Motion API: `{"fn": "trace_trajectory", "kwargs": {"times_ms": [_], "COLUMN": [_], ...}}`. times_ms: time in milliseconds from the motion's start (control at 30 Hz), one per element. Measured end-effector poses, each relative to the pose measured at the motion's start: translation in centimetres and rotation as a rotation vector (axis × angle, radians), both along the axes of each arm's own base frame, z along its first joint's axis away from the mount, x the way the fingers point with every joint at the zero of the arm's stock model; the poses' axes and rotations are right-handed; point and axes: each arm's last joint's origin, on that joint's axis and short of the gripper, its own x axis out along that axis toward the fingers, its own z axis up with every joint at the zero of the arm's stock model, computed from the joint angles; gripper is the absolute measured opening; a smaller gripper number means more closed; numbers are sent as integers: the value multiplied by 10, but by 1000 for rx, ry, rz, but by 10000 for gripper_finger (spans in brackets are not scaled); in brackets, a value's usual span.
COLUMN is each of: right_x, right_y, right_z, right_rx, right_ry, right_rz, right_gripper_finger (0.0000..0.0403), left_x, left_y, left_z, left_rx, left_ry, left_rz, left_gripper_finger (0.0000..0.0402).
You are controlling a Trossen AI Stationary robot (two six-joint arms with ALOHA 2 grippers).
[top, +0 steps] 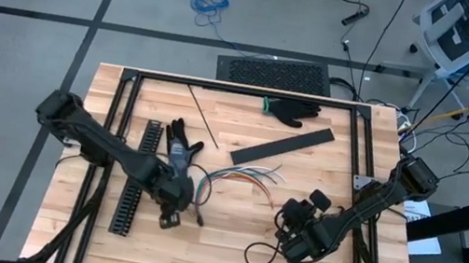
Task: Ziptie cables
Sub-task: Wrap the cable wires with the black zip tie
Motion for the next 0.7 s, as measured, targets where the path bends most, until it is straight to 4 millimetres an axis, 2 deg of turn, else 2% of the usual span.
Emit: {"fn": "trace_trajectory", "kwargs": {"times_ms": [200,367,533,600,700], "right_x": [-1,5,34,50,76], "right_y": [0,5,4,-2,-17], "right_z": [3,7,-2,-10,-15], "right_rx": [6,61,273,361,391], "right_ry": [-4,-73,-337,-435,-553], "right_rz": [22,61,-22,-35,-51], "right_gripper_finger": [121,121,121,121,121], "left_x": [1,4,5,5,2], "left_y": [9,19,31,30,19], "left_z": [31,53,67,70,74], "left_rx": [-199,-109,123,191,246], "left_ry": [42,20,-29,-44,-100], "left_rz": [-98,-175,-246,-333,-528], "left_gripper_finger": [0,0,0,0,0]}}
